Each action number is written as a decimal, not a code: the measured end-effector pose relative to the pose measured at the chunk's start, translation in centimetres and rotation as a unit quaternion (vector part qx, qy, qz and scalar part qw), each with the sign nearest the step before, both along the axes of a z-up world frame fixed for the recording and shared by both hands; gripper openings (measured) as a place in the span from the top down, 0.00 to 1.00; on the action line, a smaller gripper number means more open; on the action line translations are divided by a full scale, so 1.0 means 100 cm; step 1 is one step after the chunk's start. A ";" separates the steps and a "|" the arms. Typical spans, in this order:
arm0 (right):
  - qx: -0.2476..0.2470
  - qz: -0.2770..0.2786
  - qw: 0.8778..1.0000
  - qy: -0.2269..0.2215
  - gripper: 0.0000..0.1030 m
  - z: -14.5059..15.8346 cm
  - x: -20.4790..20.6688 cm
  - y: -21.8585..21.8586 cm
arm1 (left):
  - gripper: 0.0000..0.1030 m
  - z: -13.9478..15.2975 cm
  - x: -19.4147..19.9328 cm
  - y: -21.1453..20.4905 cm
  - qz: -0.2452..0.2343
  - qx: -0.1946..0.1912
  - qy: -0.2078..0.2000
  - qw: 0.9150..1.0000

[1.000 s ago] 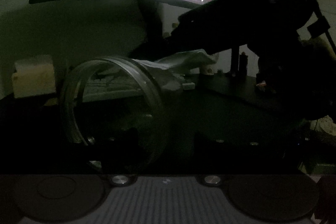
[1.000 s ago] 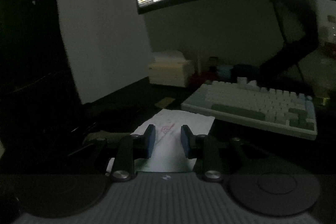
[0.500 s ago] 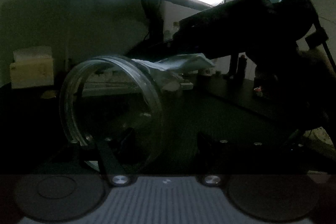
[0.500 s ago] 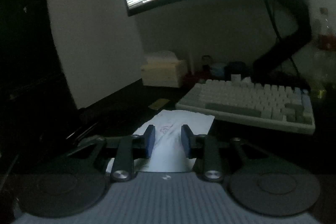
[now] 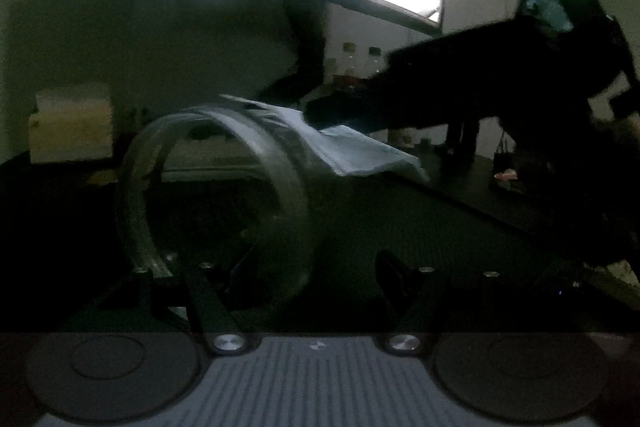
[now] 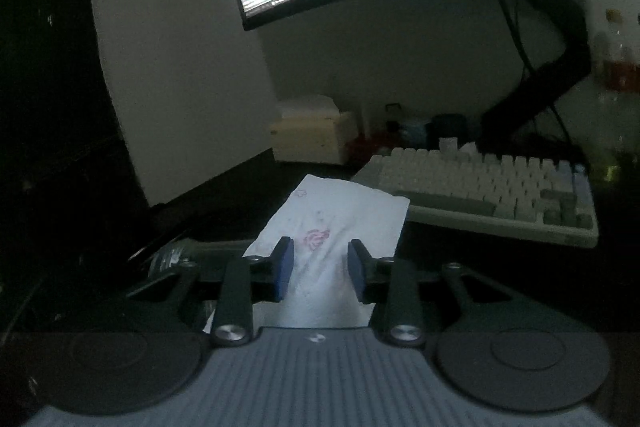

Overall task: Clean container
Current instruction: 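Wipe the tissue over the jar's outer wall with the right gripper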

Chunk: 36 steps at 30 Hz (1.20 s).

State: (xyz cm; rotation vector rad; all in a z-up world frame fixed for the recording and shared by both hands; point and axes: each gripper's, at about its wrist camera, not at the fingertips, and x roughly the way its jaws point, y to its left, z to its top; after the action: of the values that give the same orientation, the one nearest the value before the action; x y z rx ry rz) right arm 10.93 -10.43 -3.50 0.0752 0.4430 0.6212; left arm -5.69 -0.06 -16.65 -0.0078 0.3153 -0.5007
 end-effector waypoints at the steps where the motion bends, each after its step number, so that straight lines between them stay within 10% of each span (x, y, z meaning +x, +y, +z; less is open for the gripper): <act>1: -0.004 0.020 1.000 -0.008 0.66 0.001 -0.007 0.005 | 0.40 0.000 0.001 0.002 -0.002 -0.004 0.001 1.000; 6: -0.012 0.058 0.998 -0.034 0.66 0.001 -0.021 0.027 | 0.40 0.002 0.003 0.006 -0.002 -0.014 0.006 1.000; 14: 0.026 -0.034 0.999 0.005 0.59 -0.001 0.018 0.006 | 0.39 0.002 0.000 0.008 0.001 -0.014 0.004 1.000; 21: 0.005 0.066 0.997 -0.042 0.60 0.000 -0.015 0.031 | 0.36 0.002 -0.002 0.007 0.007 -0.009 0.000 1.000; 28: 0.033 -0.027 0.999 0.014 0.57 -0.007 0.018 0.003 | 0.36 0.002 -0.003 0.009 0.009 -0.014 0.003 1.000; 36: -0.021 0.059 0.997 -0.041 0.52 -0.007 -0.013 0.027 | 0.36 0.001 -0.003 0.003 0.012 -0.011 0.001 1.000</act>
State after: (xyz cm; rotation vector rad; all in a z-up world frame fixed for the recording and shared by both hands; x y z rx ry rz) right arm 9.61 -7.77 -4.19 -0.0164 0.3829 0.7272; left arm -6.01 0.19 -16.51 -0.0338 0.3105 -0.4798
